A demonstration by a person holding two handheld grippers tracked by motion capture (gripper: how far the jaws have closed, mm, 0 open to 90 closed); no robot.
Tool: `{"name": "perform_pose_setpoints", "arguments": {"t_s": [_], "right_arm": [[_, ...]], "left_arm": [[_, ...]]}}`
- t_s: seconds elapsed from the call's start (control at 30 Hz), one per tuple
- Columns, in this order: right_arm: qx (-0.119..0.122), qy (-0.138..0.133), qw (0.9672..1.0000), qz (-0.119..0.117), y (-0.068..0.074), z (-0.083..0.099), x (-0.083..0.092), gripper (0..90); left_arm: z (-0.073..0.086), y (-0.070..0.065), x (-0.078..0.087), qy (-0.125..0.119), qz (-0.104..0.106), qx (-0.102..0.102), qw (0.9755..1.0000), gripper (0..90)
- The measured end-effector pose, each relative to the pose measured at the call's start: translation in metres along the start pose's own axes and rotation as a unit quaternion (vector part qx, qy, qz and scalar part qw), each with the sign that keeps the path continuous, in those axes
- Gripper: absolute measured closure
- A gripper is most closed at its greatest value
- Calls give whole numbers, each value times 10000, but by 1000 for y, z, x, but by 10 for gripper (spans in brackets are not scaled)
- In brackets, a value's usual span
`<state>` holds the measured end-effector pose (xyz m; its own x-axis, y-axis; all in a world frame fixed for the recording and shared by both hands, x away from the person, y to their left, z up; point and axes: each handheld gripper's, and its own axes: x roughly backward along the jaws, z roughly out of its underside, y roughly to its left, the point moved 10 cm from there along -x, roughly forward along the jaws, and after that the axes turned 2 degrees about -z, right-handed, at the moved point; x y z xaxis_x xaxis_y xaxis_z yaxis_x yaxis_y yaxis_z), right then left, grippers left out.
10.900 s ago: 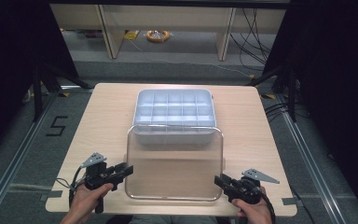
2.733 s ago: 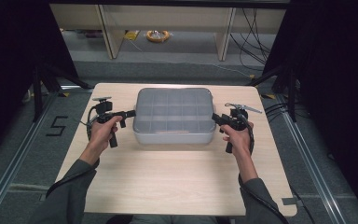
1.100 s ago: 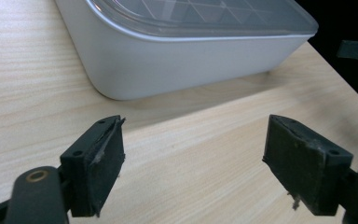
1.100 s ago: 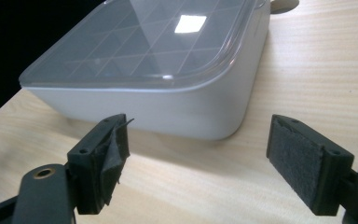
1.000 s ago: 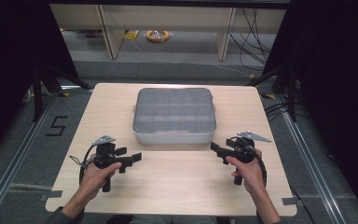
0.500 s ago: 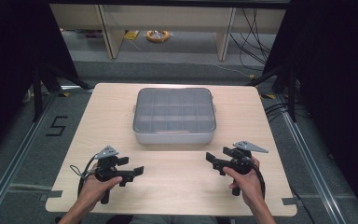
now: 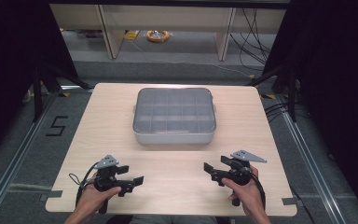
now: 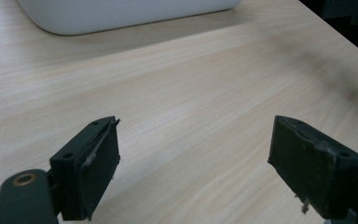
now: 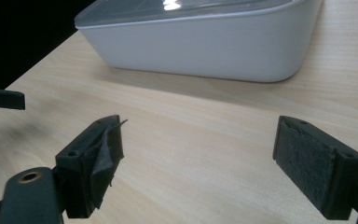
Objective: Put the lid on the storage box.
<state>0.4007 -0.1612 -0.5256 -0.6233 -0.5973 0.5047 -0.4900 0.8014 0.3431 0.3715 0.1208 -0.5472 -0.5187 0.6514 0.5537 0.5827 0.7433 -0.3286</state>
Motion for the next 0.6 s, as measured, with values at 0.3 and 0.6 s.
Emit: {"name": "perform_pose_setpoints", "arguments": {"t_s": [0.3, 0.6], "right_arm": [[360, 1, 9994, -10, 8, 13, 5, 166], [378, 186, 9991, -104, 20, 32, 10, 166]], "left_arm": [[11, -8, 4, 69, 94, -20, 9999, 152], [21, -17, 9, 123, 153, -60, 9998, 152]]}}
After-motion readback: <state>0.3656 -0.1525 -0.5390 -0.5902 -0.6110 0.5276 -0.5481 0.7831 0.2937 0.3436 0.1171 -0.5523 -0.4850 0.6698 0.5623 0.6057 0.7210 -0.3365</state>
